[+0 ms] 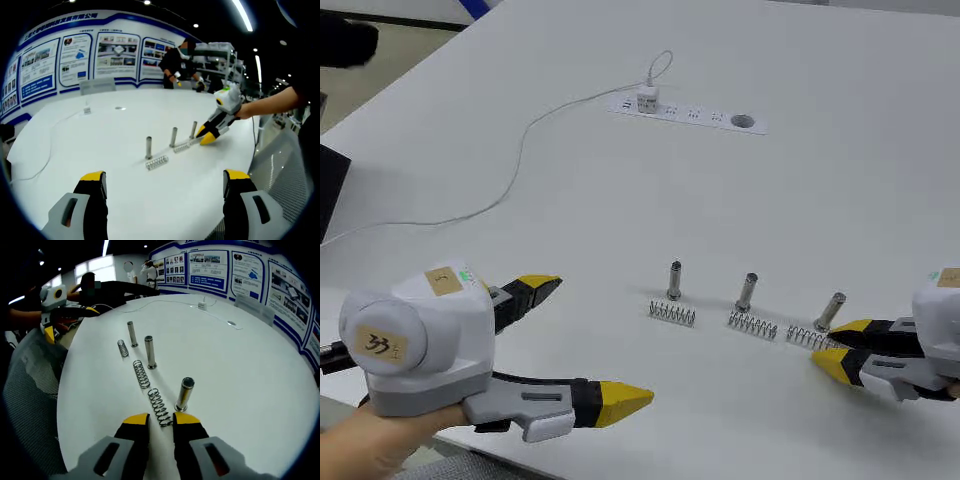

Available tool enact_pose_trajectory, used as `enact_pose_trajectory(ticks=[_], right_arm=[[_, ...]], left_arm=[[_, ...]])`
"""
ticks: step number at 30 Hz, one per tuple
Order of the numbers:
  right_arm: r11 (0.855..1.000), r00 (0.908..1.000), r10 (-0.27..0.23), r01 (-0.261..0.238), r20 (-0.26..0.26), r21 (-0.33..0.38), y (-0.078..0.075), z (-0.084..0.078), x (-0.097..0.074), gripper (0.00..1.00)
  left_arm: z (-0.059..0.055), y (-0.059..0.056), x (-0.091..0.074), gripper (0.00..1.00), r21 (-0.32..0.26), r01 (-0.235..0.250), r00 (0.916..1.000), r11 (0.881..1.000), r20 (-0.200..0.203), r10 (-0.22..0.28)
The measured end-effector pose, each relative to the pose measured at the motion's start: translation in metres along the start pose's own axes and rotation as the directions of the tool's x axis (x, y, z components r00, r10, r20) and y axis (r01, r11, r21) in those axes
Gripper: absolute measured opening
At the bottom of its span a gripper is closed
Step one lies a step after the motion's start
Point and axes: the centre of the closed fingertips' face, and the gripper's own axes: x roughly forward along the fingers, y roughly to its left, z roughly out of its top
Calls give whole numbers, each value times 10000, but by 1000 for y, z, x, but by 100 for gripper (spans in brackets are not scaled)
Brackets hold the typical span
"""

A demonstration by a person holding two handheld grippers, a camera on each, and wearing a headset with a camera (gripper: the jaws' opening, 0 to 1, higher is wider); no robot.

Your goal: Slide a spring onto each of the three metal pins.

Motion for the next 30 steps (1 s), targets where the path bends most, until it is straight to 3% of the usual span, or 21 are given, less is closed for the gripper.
enact_pose_trajectory(ticks=[14,27,30], right_arm=[[9992,9995,299,-295,144,-277,4,1,3,13],[9997,9998,61,-56,207,-242,4,0,1,12],[9997,9999,11,-7,167,-228,3,-1,1,12]], left_arm=[[-1,0,0,99,19,-21,10000,10000,-72,21],[-2,0,1,99,41,-2,10000,10000,-100,2],[1,-1,1,99,24,20,10000,10000,62,-21]])
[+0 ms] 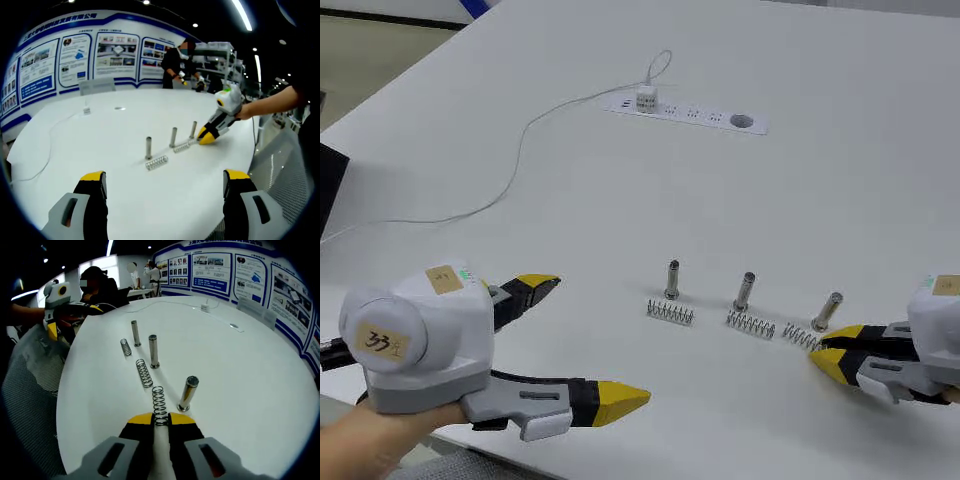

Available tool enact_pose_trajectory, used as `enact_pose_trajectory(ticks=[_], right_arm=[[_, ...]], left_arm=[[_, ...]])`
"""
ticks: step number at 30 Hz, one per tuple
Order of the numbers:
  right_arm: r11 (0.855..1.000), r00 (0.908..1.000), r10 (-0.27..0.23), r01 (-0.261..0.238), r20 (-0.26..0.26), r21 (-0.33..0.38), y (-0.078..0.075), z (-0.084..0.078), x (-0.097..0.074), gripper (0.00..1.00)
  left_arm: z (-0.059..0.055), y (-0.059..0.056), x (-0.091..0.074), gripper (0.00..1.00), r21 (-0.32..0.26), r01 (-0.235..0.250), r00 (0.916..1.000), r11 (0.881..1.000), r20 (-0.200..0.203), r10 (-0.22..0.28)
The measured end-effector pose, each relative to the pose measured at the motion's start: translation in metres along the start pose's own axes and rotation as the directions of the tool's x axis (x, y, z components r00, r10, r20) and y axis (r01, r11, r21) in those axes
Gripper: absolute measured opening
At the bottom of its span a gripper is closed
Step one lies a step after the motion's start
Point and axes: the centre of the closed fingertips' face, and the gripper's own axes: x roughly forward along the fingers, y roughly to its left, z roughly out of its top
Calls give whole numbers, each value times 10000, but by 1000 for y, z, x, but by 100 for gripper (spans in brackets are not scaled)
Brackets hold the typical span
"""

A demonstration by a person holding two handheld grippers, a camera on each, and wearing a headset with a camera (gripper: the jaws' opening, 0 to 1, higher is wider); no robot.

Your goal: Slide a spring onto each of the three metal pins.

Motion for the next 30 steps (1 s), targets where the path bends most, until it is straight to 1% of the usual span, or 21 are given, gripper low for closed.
enact_pose_trajectory(ticks=[3,10,17,25,30], right_arm=[[10000,10000,-71,71,-24,44,1,0,-1,12],[9998,9999,-119,118,45,151,0,0,-1,11],[9999,9999,-117,117,23,108,0,-1,-1,11],[9996,9998,-196,194,65,208,-1,0,-1,11],[9997,9998,-203,202,63,157,-1,0,-1,11]], left_arm=[[1,1,0,99,-31,0,10000,10000,50,0],[0,-1,1,99,-31,88,10000,10000,8,-88],[0,1,0,99,-41,39,10000,10000,14,-39],[-2,0,1,99,-5,62,9999,10000,-80,-62],[-1,0,0,99,-20,45,10000,10000,-15,-45]])
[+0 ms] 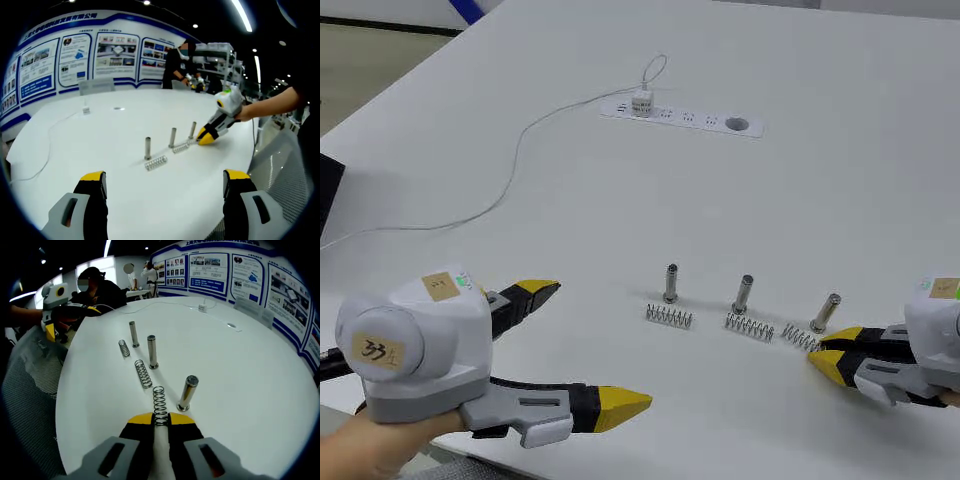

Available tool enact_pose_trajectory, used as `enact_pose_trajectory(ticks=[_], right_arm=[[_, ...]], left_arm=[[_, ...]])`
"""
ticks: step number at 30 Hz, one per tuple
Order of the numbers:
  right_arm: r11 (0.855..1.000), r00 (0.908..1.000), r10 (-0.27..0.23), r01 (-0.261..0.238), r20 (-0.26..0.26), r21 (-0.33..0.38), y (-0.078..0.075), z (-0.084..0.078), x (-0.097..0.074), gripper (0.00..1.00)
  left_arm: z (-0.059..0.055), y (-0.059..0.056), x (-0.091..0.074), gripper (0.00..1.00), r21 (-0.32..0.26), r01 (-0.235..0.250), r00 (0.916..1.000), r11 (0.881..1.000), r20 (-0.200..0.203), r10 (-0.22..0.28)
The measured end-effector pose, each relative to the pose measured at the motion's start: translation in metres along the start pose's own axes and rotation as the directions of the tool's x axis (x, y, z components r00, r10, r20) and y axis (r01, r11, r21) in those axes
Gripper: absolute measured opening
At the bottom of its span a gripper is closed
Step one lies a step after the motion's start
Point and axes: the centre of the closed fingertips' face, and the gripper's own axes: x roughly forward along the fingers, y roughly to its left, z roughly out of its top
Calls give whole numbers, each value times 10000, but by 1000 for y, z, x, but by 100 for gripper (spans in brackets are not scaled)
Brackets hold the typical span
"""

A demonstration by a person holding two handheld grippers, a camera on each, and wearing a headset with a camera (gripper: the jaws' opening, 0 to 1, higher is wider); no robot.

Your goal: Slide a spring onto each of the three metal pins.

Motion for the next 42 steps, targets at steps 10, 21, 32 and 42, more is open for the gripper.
enact_pose_trajectory(ticks=[10,21,32,42], right_arm=[[9997,9996,218,-220,-186,-114,-2,-6,-5,10],[9921,9990,421,-437,-154,-1176,8,12,-27,10],[9831,9962,848,-808,178,-1640,24,40,-46,10],[9618,9928,1157,-1043,304,-2532,41,65,-54,10]], left_arm=[[-2,0,2,98,172,72,9999,9998,-76,-71],[-3,-4,4,97,441,197,9995,9988,-264,-186],[27,-11,10,95,548,395,9986,9977,334,-413],[55,-27,28,89,1691,1109,9930,9793,201,-1160]])
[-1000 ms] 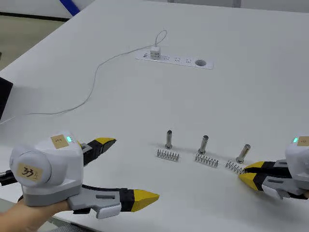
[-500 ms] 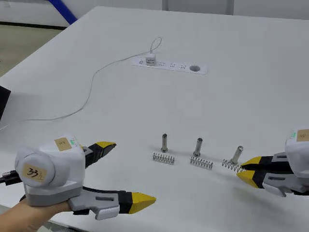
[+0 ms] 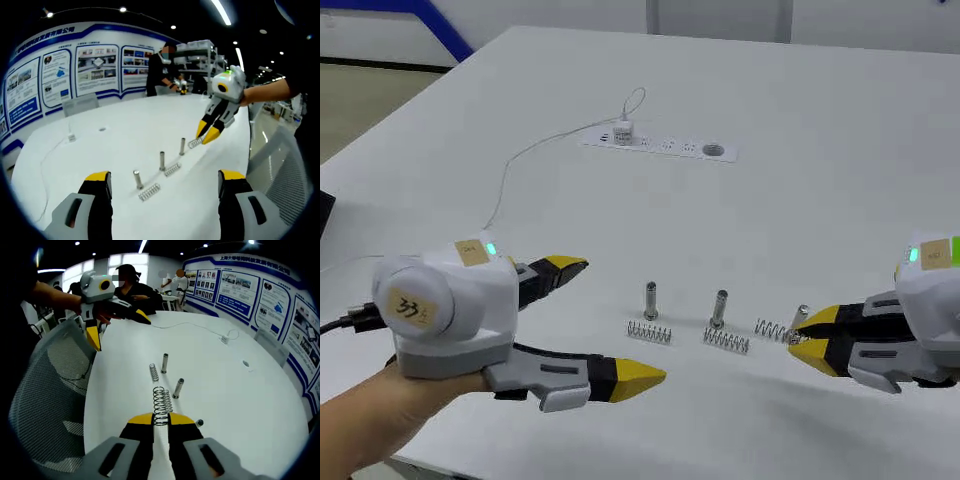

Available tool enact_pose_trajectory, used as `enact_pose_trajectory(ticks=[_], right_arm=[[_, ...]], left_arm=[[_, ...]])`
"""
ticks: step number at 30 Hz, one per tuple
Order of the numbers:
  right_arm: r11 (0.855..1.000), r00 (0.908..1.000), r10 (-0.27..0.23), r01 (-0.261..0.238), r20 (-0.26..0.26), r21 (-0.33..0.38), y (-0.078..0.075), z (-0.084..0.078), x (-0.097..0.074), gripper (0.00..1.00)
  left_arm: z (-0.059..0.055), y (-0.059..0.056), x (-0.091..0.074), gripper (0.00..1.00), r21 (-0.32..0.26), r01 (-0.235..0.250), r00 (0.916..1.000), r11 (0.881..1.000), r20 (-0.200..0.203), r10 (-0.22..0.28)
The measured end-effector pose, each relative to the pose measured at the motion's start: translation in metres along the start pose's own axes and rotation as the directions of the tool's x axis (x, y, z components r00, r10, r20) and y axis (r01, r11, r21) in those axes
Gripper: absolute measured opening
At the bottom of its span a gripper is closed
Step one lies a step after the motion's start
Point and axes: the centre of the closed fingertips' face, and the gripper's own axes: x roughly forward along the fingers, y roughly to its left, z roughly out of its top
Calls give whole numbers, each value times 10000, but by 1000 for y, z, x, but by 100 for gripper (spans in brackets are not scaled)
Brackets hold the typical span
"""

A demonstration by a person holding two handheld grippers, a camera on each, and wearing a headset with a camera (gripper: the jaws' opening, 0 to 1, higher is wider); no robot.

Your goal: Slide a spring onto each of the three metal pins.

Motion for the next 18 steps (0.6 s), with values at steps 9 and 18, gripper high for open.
enact_pose_trajectory(ticks=[9,18], right_arm=[[9987,9993,327,-320,168,-407,12,16,-3,10],[9978,9985,452,-436,309,-500,17,24,-7,11]], left_arm=[[21,-23,20,80,239,1336,9909,9907,147,-1340],[29,-38,29,71,551,2051,9784,9772,134,-2061]])
